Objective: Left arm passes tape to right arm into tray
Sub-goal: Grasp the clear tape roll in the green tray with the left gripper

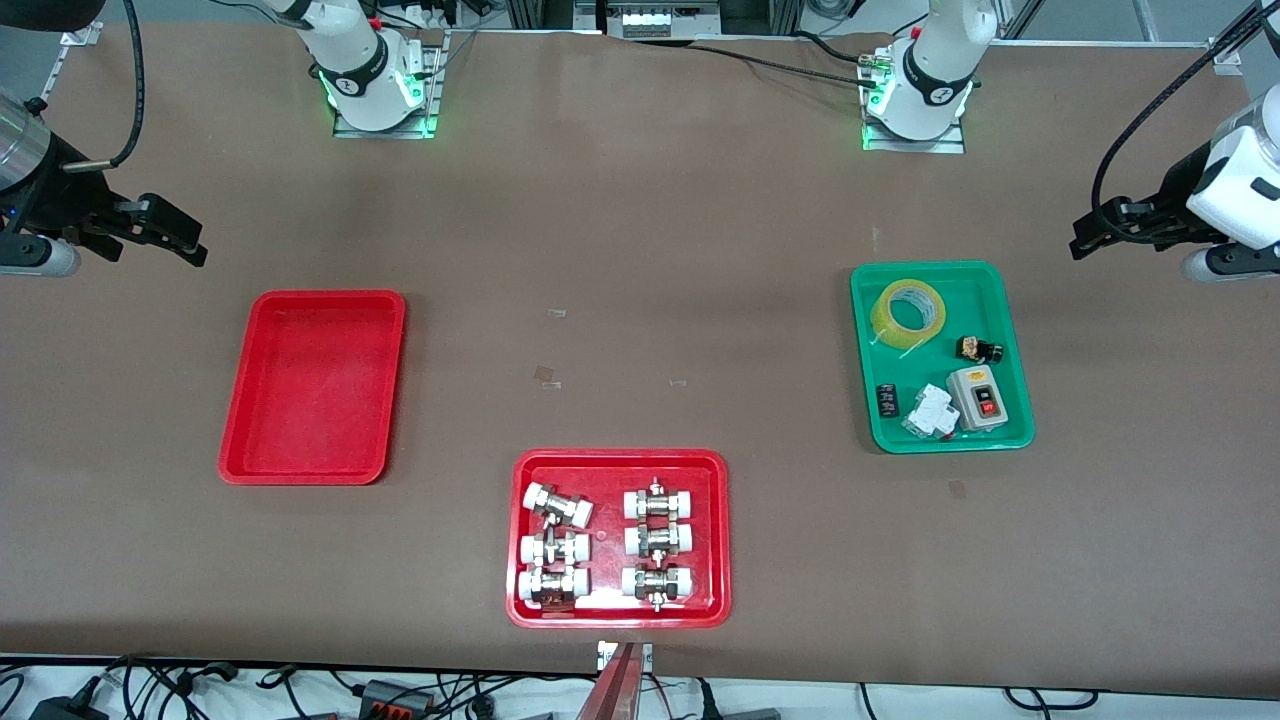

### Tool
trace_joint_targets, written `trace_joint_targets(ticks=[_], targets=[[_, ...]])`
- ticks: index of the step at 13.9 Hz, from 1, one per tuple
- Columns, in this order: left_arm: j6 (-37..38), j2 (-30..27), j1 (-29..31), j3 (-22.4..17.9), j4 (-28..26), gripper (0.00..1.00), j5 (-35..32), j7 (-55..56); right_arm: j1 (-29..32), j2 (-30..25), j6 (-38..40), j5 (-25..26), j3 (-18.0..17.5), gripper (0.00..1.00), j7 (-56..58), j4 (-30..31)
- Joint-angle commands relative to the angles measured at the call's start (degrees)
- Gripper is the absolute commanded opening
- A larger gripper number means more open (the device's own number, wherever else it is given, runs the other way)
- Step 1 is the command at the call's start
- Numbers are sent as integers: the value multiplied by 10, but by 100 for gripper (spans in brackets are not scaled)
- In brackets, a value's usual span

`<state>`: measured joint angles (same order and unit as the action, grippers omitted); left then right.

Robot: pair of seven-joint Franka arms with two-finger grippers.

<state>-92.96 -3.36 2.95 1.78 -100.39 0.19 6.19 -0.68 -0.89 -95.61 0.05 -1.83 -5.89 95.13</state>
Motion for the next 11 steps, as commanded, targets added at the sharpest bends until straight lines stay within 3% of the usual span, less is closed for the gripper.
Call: trace_joint_targets(ticks=[1,5,9,11], targets=[[-6,-16,4,2,-14,100,9,-14,2,-4,9,5,-4,100,20,-6],[-3,-13,-2,8,-11,100,10,-14,1,-3,7,4,-4,100,19,-6],[-3,9,-2,44,-19,100,10,-7,1,-3,9,4,-5,100,18,-6],[-59,15,-3,45,-74,100,10,-7,1,-3,9,4,-4,100,19,-6]])
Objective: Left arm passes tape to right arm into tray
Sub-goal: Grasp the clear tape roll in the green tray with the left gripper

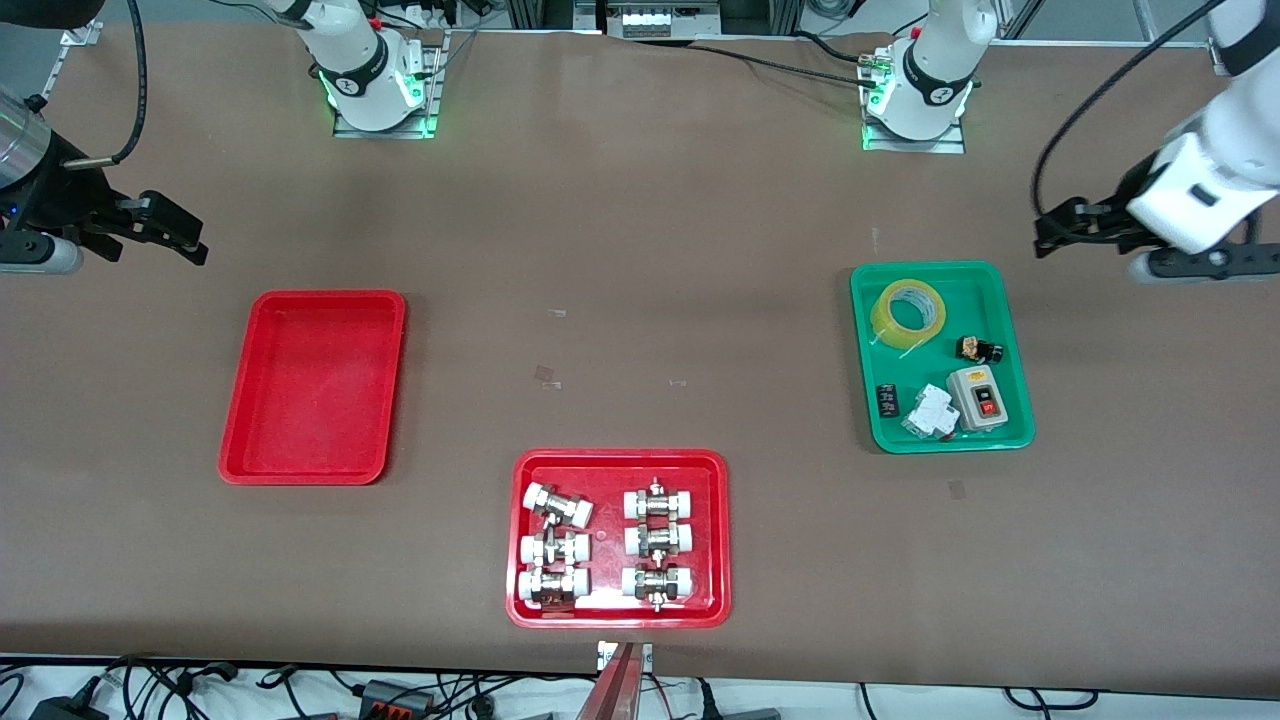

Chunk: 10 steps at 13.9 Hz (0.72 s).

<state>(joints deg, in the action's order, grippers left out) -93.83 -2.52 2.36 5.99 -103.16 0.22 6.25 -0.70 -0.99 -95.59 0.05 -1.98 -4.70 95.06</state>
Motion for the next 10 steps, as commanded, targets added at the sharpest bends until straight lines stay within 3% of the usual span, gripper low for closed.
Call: trace_joint_targets(ticks=[1,3,6,8,10], targets=[[-99,13,3,9,-93,100,8,-8,1,-2,8,4,-2,100,7,-4],[-205,36,5,16,-175,100,8,-15,1,-2,8,4,-2,100,7,-3],[-236,34,5,26,-230,100,8,-15,1,-2,8,4,-2,100,7,-3],[-312,43,12,35,-292,100,8,-15,1,-2,8,4,-2,100,7,-2],[-327,88,12,35,-299,100,8,-14,1,-2,8,4,-2,100,7,-2]])
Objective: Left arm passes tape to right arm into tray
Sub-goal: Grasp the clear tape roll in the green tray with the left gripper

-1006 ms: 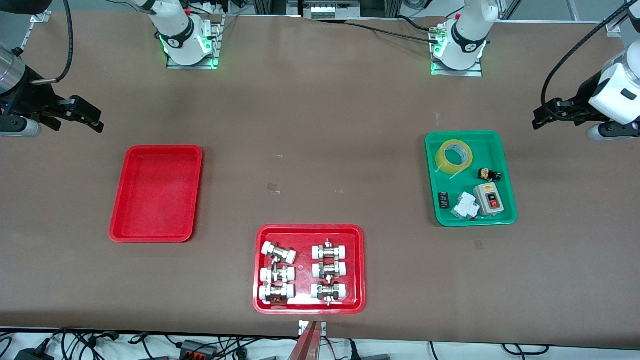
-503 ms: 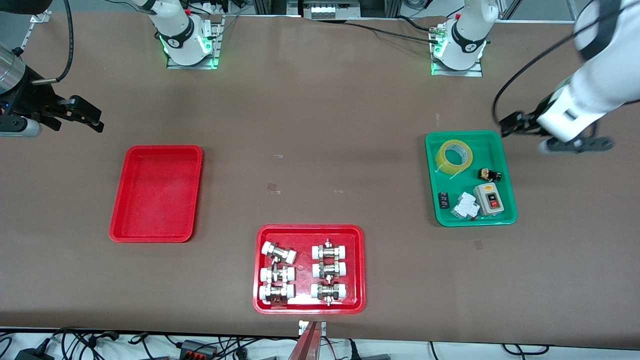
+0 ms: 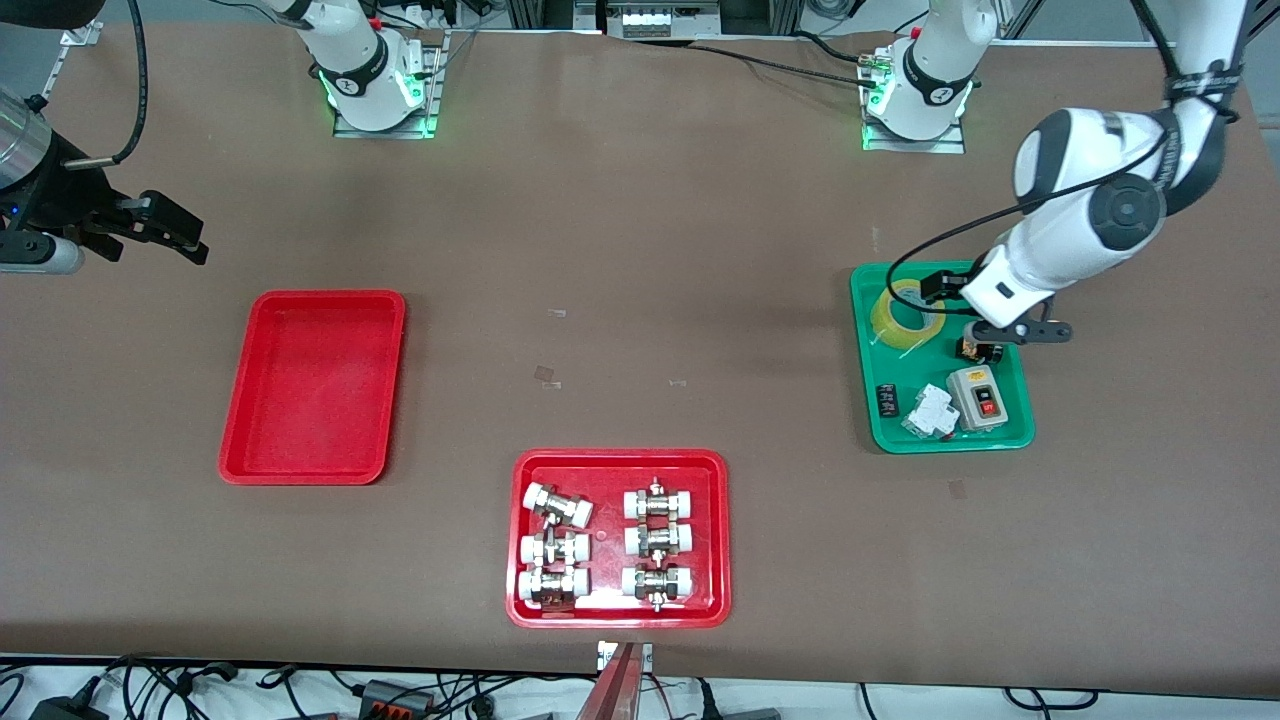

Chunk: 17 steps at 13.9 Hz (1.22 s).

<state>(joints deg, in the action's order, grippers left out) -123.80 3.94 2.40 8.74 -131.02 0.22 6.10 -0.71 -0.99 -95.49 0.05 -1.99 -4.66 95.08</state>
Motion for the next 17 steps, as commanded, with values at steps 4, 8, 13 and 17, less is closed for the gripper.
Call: trace_joint_targets(ticks=[4,8,13,17], targets=[[-73,67,28,7,-26,100,8,-12,1,-2,7,4,-3,100,7,-2],[-122,101,53,7,-38,100,7,-13,1,-2,7,4,-2,100,6,-2],[-130,107,54,8,-52,73,7,-12,1,-2,7,4,-2,100,7,-2],[-140,104,57,8,-58,4,7,-13,1,-2,7,4,-3,100,7,-2]])
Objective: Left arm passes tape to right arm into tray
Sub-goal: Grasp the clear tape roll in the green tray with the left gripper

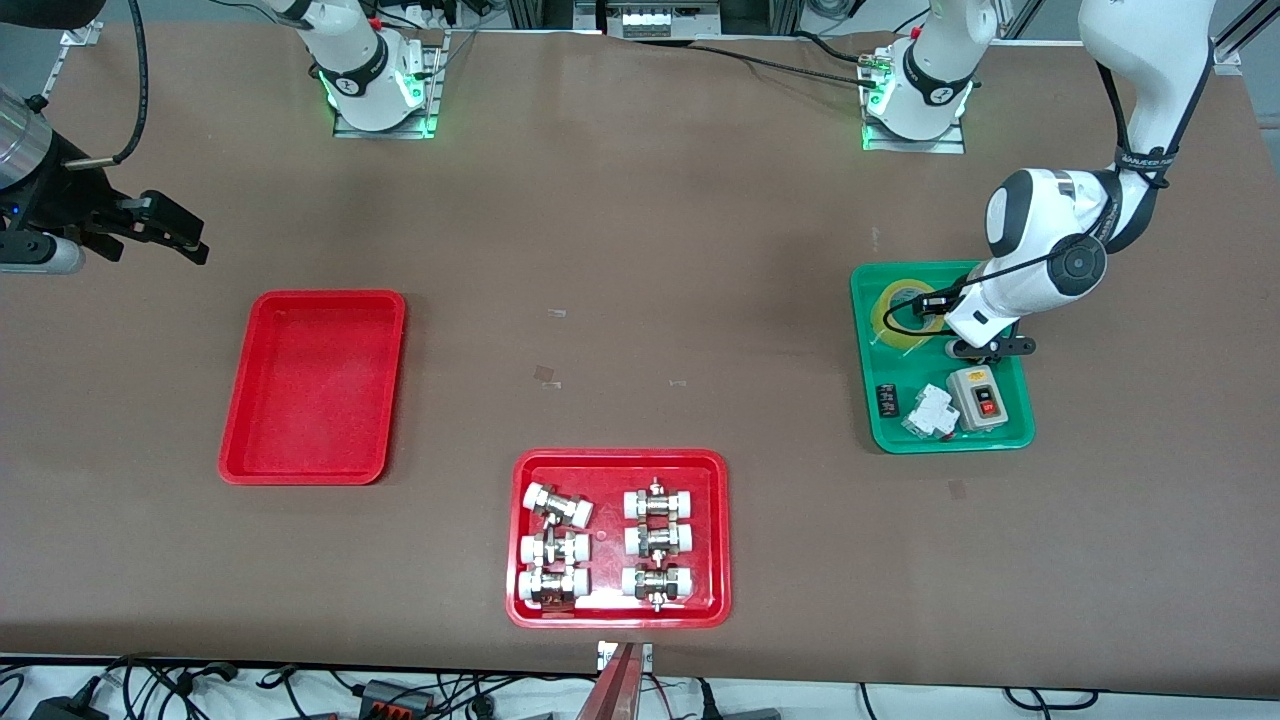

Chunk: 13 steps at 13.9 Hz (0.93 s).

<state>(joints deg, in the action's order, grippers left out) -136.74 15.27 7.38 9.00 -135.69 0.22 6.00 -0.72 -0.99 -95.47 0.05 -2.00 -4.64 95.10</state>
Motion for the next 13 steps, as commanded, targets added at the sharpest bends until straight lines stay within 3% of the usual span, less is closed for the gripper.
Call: trace_joint_targets(ticks=[1,4,8,10,13], targets=[[-11,-12,7,7,-12,1,7,-13,1,-2,6,4,-2,100,6,-2],[-3,-27,5,7,-11,0,7,-13,1,-2,6,4,-2,100,7,-2],[90,-98,4,19,9,0,7,-13,1,-2,7,4,-2,100,7,-3],[178,-103,1,36,78,0,7,-13,1,-2,7,3,-2,100,7,-4],[326,-97,-1,80,238,0,31,-8,1,-2,7,2,-2,100,6,-4]])
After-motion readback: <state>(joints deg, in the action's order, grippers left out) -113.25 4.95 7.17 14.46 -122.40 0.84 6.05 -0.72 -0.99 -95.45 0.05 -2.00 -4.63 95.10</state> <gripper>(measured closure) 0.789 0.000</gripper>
